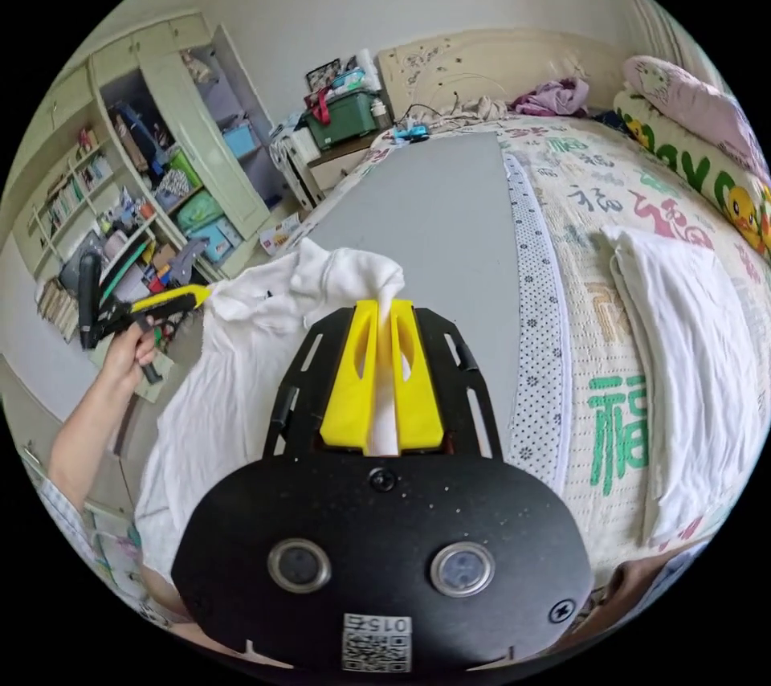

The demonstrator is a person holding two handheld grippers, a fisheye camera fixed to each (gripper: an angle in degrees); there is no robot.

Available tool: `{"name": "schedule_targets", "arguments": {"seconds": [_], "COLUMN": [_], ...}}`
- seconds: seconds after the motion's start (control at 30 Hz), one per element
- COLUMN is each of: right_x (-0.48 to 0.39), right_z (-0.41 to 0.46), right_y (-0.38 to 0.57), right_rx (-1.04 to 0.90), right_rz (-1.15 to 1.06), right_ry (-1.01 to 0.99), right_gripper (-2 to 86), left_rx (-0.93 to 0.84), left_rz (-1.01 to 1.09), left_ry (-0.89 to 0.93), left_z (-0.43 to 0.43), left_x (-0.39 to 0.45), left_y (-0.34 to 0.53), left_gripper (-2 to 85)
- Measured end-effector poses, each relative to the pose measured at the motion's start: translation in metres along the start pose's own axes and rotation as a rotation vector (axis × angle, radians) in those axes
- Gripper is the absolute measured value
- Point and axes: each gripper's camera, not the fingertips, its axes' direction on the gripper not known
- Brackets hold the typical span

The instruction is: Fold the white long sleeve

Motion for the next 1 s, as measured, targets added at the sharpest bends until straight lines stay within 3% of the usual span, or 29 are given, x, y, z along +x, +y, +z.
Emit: {"name": "schedule_targets", "arguments": {"seconds": [0.1,0.27,0.37,0.53,0.63,0.73,1.0], "right_x": [-0.018,-0.093,-0.133,-0.158,-0.151,-0.151,-0.192], "right_z": [-0.014,-0.119,-0.205,-0.323,-0.333,-0.32,-0.324], "right_y": [-0.001,0.012,0.055,0.197,0.286,0.352,0.395], "right_rx": [-0.04,-0.017,0.019,0.002,-0.093,-0.176,-0.232], "right_rz": [0.044,-0.123,-0.24,-0.319,-0.286,-0.266,-0.38], "right_ry": [0.04,0.05,-0.005,-0.15,-0.236,-0.237,0.002], "right_gripper": [2.6,2.4,2.3,1.6,1.5,1.0,0.3], "left_rx": [0.018,0.044,0.107,0.178,0.105,-0.049,-0.142], "left_rz": [0.015,0.02,0.03,0.089,0.12,0.115,0.127], "left_ry": [0.06,0.123,0.19,0.385,0.484,0.451,0.351], "left_z": [-0.042,-0.114,-0.176,-0.28,-0.288,-0.267,-0.266], "left_x": [0.003,0.012,0.017,0.036,0.057,0.077,0.102], "left_y": [0.017,0.048,0.09,0.241,0.333,0.39,0.405], "left_gripper": [-0.2,-0.1,-0.1,-0.1,-0.2,-0.2,-0.3]}}
